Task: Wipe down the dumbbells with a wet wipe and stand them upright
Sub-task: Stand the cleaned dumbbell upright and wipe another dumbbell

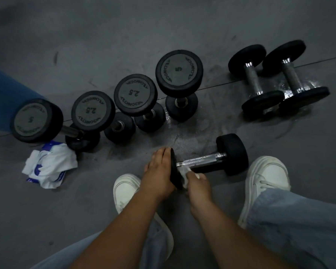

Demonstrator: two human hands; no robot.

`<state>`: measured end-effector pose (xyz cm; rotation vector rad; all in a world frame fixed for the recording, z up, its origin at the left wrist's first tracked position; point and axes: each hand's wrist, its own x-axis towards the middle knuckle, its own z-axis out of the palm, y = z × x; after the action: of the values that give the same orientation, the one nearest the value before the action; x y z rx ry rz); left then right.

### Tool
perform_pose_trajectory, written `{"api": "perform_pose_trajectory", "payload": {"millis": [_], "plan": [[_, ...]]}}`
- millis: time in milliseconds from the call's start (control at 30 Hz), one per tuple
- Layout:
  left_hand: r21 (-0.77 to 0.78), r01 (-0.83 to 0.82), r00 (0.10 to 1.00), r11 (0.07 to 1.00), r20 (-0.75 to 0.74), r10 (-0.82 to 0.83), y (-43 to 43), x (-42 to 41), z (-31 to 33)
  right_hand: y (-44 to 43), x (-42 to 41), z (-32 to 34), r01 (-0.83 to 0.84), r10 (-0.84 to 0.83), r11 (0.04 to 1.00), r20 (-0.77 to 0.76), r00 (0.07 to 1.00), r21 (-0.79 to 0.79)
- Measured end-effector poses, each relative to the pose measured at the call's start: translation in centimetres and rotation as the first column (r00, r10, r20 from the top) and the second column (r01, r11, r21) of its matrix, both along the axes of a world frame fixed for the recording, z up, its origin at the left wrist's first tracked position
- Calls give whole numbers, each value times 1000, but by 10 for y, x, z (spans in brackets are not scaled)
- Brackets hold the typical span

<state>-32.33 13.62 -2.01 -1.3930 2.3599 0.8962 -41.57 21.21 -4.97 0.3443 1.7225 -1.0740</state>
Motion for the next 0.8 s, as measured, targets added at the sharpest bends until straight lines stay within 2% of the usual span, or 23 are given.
{"api": "perform_pose_trajectory", "payload": {"millis": [133,200,267,400,700,800], "plan": [[-2,11,1000,1000,8,-11,0,0,0,2,-6,-12,-215,209,969,57,976,121],[-12,7,1000,1000,-3,-7,1,1,-2,-3,-7,-15,-405,410,895,11,912,190],[-28,3,1000,1000,-20,-3,2,1,-2,-8,-6,-18,-497,533,819,-59,844,287],[-35,-9,1000,999,-23,9,3,0,-3,-16,-7,-14,-526,575,785,-68,815,327],[-14,2,1000,1000,10,-2,2,0,0,-4,-25,-11,-418,434,891,-60,899,176],[-12,-3,1000,1000,0,3,2,0,1,2,-31,-9,-415,412,901,54,910,123]]}}
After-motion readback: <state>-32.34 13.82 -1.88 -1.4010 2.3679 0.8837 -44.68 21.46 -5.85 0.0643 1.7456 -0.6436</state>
